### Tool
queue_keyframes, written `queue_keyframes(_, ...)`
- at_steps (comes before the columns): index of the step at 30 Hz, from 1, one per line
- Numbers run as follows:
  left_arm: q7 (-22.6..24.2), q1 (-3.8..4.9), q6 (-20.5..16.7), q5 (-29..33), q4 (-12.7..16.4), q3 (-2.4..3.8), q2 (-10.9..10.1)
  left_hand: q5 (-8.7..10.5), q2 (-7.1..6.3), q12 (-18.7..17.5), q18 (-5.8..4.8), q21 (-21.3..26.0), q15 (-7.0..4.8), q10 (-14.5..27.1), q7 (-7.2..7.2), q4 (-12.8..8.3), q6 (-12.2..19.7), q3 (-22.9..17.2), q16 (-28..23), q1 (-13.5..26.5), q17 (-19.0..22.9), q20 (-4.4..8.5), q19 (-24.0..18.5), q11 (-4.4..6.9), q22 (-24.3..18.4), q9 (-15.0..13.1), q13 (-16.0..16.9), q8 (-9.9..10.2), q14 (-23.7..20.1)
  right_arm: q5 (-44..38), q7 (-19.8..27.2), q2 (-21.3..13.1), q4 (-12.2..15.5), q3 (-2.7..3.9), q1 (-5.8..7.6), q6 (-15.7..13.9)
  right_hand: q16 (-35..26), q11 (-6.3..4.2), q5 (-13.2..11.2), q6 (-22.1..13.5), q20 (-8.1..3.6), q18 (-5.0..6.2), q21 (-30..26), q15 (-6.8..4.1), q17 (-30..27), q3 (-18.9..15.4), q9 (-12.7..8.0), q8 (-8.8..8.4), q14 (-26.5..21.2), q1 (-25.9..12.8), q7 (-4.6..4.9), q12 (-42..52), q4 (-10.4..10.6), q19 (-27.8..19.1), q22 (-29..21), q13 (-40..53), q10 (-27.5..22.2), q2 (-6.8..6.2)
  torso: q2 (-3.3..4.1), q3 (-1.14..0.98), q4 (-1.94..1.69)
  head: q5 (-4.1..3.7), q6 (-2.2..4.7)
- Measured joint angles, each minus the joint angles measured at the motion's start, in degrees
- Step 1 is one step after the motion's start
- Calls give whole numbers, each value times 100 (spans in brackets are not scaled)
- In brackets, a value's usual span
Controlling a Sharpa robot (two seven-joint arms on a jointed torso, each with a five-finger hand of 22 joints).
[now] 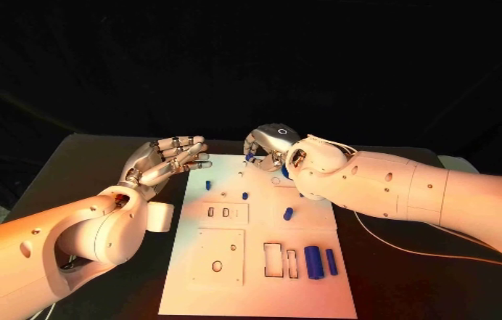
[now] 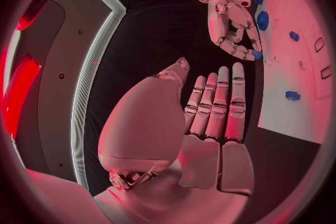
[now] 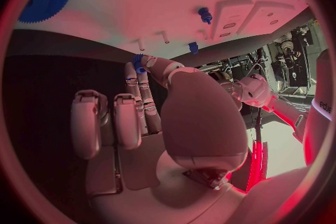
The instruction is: Assemble the parts on the task board
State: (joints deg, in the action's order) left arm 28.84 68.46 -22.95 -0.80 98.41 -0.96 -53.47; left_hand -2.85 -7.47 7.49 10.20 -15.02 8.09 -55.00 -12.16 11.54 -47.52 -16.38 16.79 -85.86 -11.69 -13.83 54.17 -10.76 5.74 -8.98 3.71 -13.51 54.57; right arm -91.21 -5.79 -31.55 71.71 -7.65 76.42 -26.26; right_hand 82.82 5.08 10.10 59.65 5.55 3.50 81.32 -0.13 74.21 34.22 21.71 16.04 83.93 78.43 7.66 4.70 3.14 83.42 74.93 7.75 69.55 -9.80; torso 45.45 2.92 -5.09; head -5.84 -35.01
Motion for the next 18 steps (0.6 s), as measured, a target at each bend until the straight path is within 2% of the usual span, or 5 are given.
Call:
queue_keyframes(11,-8,17,2,0,-12,0,10,0,0,-20,0,0,0,0,0,0,0,0,0,0,1,0,0,0,0,0,0,0,0,61,38,153,-215,-4,-53,37,0,0,-47,-22,0,0,0,0,-21,-2,117,-2,0,-25,0,-33,0,0,-1,48,0,23,22,1,-3,3,36)
queue_keyframes(18,-10,29,3,0,-13,0,12,0,0,-20,0,0,0,0,0,0,0,0,0,0,1,0,0,0,1,-1,0,0,0,65,47,214,-288,-4,-70,130,0,0,-61,-35,0,1,0,0,-21,-3,118,-22,0,-34,-4,-43,0,-1,-1,82,0,31,32,3,-7,3,-5)
